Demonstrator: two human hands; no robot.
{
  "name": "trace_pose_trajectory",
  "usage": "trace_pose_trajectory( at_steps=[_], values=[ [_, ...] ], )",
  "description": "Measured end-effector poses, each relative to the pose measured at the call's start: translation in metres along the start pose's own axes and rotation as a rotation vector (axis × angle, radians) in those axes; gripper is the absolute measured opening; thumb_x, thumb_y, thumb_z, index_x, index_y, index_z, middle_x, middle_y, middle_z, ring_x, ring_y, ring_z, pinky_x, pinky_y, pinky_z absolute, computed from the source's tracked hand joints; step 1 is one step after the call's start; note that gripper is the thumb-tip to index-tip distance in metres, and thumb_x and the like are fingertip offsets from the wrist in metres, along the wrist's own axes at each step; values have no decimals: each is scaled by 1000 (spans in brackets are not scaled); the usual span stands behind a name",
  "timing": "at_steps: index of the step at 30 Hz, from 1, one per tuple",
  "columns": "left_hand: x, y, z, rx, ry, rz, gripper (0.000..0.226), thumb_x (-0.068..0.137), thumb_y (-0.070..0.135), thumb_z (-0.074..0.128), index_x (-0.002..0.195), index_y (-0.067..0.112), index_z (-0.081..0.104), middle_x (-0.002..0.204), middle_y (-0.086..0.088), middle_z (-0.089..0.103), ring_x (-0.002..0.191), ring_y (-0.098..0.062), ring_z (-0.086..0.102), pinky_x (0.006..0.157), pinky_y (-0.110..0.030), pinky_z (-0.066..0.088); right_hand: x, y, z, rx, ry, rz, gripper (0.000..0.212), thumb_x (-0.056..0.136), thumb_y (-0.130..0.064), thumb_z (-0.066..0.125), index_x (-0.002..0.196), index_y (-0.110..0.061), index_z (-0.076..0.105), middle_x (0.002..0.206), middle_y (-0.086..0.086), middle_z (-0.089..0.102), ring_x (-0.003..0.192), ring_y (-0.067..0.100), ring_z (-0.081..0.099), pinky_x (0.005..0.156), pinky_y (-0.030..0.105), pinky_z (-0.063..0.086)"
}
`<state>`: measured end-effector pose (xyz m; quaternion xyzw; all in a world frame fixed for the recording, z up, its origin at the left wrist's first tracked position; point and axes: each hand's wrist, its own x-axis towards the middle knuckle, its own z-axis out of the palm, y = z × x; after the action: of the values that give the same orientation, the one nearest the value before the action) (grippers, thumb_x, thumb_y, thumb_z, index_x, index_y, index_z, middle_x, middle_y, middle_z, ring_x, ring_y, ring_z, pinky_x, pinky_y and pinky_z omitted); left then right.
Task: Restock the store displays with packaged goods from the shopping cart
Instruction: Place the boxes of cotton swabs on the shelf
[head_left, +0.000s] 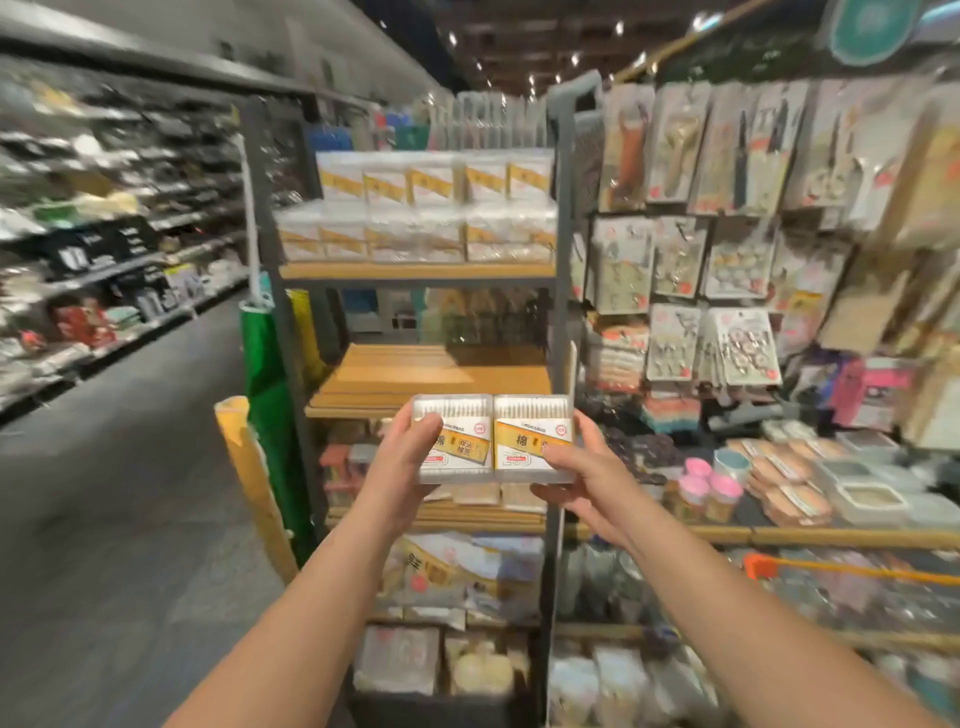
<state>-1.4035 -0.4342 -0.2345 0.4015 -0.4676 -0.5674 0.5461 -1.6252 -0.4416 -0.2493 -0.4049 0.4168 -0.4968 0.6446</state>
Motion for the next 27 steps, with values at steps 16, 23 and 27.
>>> trace_pose_trajectory(
  at_steps=[16, 23, 27],
  values=[
    [114, 142, -55, 278, 96, 249, 70, 77, 68, 67, 131, 24, 60, 126, 4, 67, 120, -16, 60, 110, -47, 40, 117, -142, 99, -268, -10, -199, 115, 51, -79, 77, 146, -29, 37, 143, 2, 53, 128, 30, 54, 105, 54, 44],
    [216, 178, -56, 239, 111, 296, 69, 87, 45, 68, 148, 37, 38, 143, 0, 52, 120, -22, 58, 94, -44, 52, 204, -194, 90, -165, 35, -407, 79, 73, -40, 82, 138, -27, 40, 136, 9, 57, 114, 27, 63, 107, 53, 44],
    [279, 199, -57, 230, 124, 288, 66, 92, 35, 66, 149, 38, 34, 134, -6, 58, 115, -24, 59, 96, -44, 49, 253, -225, 85, -127, 157, -507, 62, 83, -14, 77, 127, -26, 36, 130, 14, 53, 102, 27, 66, 96, 46, 53]
  ],
)
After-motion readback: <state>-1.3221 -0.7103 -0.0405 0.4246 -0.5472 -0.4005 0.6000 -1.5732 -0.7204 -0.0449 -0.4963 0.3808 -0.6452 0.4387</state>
